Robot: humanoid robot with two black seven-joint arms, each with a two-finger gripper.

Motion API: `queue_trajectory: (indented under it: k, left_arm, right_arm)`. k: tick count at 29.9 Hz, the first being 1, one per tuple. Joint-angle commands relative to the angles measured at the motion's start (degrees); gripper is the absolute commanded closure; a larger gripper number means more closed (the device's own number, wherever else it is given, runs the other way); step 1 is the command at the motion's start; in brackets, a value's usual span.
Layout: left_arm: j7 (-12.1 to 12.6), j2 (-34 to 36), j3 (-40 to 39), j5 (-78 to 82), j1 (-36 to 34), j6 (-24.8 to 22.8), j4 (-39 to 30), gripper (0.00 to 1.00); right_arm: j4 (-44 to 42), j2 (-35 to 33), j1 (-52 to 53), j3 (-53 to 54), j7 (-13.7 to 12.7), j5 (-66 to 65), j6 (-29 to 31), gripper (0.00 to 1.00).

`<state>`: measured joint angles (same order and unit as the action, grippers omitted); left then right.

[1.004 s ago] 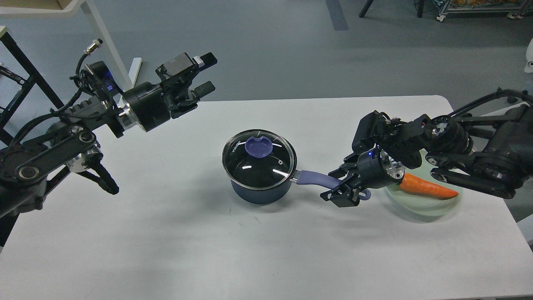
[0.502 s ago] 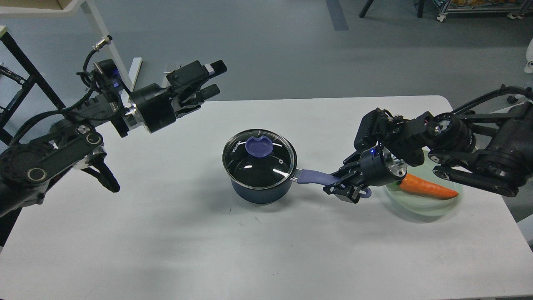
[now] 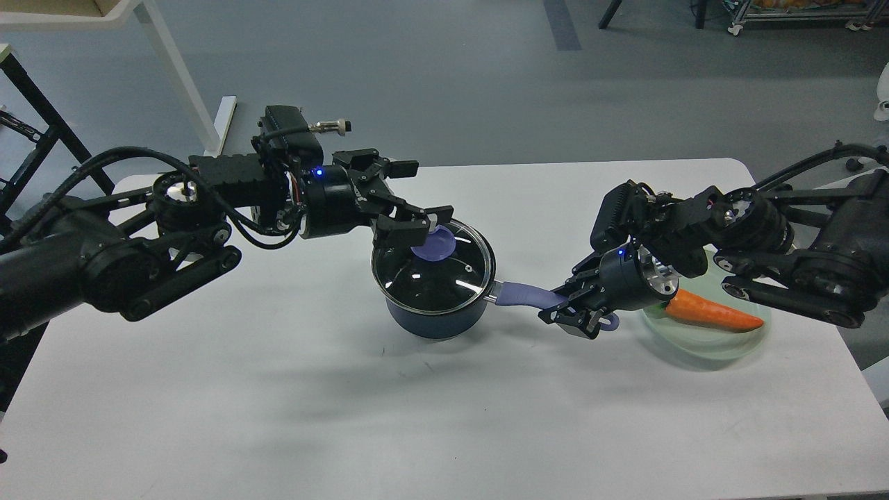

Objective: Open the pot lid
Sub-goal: 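Move the left gripper over the pot and grasp the purple lid knob, then lift the glass lid off the pot with the left gripper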

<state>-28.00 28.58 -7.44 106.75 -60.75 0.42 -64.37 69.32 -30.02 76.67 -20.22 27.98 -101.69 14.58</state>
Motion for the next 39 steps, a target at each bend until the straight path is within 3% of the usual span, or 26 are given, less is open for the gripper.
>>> queue_trajectory:
  k: [1,7,20,23,27,31,36,39]
  left_arm:
    - [0.0,-2.2,3.6,0.8,-0.5,1.2,1.7,0.01]
    - [0.0,-6.3,3.9,3.1,0.3,2.7,8.7,0.01]
    - [0.0,-6.3,6.2,3.0,3.2,5.1,10.0,0.04]
    - [0.0,-6.3,6.3,3.1,3.4,6.3,10.2,0.1]
    - [0.0,-6.3,6.6,3.1,3.6,6.6,10.3,0.3]
    - [0.0,-6.4,6.6,3.2,3.7,6.7,10.3,0.34]
    - [0.0,-6.2,7.4,3.2,3.4,6.9,10.1,0.62]
    - [0.0,-5.4,7.4,3.0,3.2,7.0,9.3,0.65]
  right_arm:
    - [-0.1,0.2,0.0,0.0,0.0,0.0,0.0,0.7]
    - [-0.1,0.2,0.0,0.0,0.0,0.0,0.0,0.7]
    - [-0.1,0.3,0.0,0.0,0.0,0.0,0.0,0.68]
    - [-0.1,0.4,0.0,0.0,0.0,0.0,0.0,0.68]
    - [-0.1,0.4,0.0,0.0,0.0,0.0,0.0,0.68]
    - [-0.1,0.3,0.0,0.0,0.0,0.1,0.0,0.68]
    - [-0.1,0.4,-0.1,0.0,0.0,0.1,0.0,0.66]
    - [-0.1,0.4,-0.1,0.1,0.0,0.1,0.0,0.66]
